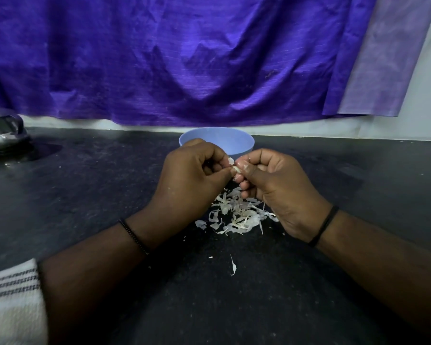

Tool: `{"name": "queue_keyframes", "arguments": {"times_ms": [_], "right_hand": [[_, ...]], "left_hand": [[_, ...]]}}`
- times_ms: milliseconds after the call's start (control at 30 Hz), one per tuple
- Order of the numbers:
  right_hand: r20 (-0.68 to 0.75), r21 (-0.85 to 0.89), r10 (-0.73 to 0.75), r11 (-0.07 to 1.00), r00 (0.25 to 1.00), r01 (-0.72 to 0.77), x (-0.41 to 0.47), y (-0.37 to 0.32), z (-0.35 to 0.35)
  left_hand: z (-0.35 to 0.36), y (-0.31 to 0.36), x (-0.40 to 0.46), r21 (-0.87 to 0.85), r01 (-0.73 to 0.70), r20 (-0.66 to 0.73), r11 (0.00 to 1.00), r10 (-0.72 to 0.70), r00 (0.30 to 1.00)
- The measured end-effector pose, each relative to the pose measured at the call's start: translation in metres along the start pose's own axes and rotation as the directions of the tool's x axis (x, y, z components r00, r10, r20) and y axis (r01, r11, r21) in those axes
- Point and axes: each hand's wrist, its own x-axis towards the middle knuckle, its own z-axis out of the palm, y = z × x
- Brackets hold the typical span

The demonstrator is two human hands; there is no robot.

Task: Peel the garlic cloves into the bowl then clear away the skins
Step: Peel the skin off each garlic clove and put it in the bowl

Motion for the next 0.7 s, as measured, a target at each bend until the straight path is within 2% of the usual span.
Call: {"name": "queue_keyframes", "arguments": {"times_ms": [400, 700], "right_hand": [[-0.024, -0.097, -0.111, 0.989, 0.993, 0.109, -0.0015, -0.0002, 0.0025], [-0.043, -0.037, -0.093, 0.995, 0.995, 0.091, -0.0007, 0.0012, 0.0043]], "left_hand": [[0.0030, -0.0055, 0.0001, 0.111, -0.150, -0.036, 0.982, 0.155, 0.987], [0.0066, -0.0048, 0.0008, 0.093, -0.121, -0.047, 0.988, 0.126, 0.991]]}}
